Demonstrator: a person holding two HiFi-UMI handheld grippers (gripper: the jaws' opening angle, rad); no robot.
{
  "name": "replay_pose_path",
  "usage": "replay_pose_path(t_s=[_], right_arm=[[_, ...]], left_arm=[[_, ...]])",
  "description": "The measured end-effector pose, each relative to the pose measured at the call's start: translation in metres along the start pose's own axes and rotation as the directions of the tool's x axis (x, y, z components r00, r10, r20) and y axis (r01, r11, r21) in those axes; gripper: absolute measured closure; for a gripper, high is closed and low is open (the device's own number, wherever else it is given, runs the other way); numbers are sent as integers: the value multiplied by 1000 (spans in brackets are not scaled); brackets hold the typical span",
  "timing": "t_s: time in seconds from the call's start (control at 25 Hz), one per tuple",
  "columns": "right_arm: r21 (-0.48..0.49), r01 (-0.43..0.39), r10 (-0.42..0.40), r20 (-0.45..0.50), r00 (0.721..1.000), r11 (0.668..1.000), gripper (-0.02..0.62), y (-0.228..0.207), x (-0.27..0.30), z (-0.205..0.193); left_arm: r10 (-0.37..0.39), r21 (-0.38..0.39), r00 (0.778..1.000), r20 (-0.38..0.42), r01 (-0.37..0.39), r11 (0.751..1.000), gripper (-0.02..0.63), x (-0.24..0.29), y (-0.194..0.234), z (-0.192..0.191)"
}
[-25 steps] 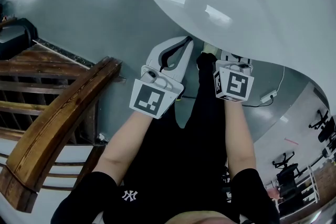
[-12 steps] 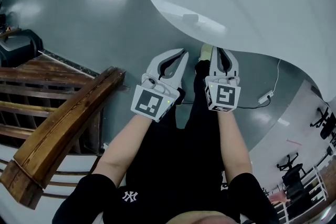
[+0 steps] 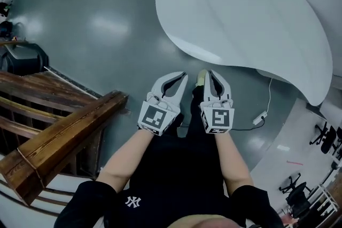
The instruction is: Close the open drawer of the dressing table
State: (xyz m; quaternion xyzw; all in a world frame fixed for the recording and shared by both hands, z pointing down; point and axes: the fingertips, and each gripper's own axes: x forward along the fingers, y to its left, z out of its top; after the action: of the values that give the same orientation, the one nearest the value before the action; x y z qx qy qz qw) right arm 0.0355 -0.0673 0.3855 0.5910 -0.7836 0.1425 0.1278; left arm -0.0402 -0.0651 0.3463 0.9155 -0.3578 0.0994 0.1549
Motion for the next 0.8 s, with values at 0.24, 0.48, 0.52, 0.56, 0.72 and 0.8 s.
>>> replay_pose_path(t_s=[0.24,0.48,0.52,0.56,0.72,0.8], right_arm=[[-20,-32,33,38,999,999,580,19,-29,52],[-52,-58,63,84,995,997,580,39,-51,99],[-59,-64,69,94,993,996,580,42,-54,107],[-64,-68,74,104,992,996,580,43,-57,116],[-65,-84,92,144,985,994,580,48,-68,146],[-66,-86,96,160,982,994,580,51,-73,161]], left_arm=[[-14,30,1000,21,13,999,595,-20,-16,36],[-11,41,998,64,8,999,595,-40,-22,76],[-6,37,998,67,3,999,595,-44,-23,83],[-2,35,997,71,-1,999,595,-47,-24,89],[-4,45,996,92,0,999,595,-59,-31,114],[2,44,996,92,-7,999,595,-65,-33,123]])
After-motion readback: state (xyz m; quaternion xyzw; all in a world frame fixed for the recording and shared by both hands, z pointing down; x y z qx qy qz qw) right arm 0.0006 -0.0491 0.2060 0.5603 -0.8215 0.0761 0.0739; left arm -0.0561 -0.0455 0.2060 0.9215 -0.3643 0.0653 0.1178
